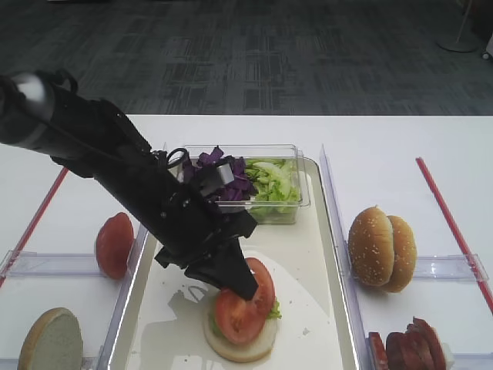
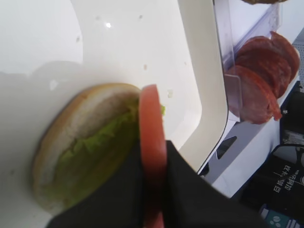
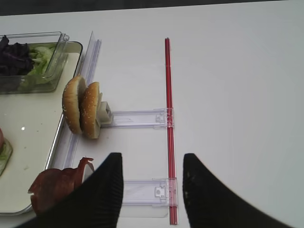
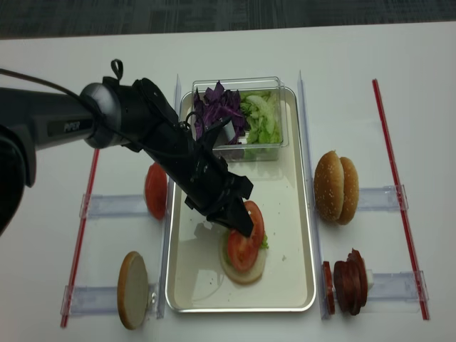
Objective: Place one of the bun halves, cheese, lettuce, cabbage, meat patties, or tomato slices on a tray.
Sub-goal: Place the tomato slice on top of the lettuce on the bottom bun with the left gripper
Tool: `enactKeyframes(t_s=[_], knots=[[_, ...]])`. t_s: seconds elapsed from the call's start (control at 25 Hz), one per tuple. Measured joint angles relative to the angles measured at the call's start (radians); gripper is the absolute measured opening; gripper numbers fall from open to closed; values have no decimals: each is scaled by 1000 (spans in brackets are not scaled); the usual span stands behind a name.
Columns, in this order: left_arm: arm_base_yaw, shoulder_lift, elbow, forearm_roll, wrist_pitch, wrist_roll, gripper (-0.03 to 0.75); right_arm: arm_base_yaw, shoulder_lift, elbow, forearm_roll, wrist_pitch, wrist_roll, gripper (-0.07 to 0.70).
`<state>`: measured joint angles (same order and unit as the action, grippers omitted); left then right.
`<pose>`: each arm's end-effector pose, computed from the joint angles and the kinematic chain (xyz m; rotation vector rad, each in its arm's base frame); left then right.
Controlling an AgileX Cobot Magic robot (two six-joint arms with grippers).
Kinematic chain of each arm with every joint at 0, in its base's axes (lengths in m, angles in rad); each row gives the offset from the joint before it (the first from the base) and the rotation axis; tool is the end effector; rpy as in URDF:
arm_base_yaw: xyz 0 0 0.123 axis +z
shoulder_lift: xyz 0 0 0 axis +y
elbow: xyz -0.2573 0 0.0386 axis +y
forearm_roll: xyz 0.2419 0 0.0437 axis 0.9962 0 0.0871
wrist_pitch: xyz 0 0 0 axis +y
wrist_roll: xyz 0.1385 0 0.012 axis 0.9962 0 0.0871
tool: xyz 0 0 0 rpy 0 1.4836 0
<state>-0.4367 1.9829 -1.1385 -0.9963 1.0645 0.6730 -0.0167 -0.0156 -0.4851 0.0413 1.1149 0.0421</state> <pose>0.2606 -0.2343 0.0972 -0.6624 -2.6864 1.1956 0.0535 0.0043 0.2421 0.0584 2.0969 0.0652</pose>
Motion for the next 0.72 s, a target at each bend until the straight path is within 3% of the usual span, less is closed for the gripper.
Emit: enactKeyframes(t_s=[0.72], knots=[[0,34,0,4,3,-19,34,0,0,0,0,-2,0,337]])
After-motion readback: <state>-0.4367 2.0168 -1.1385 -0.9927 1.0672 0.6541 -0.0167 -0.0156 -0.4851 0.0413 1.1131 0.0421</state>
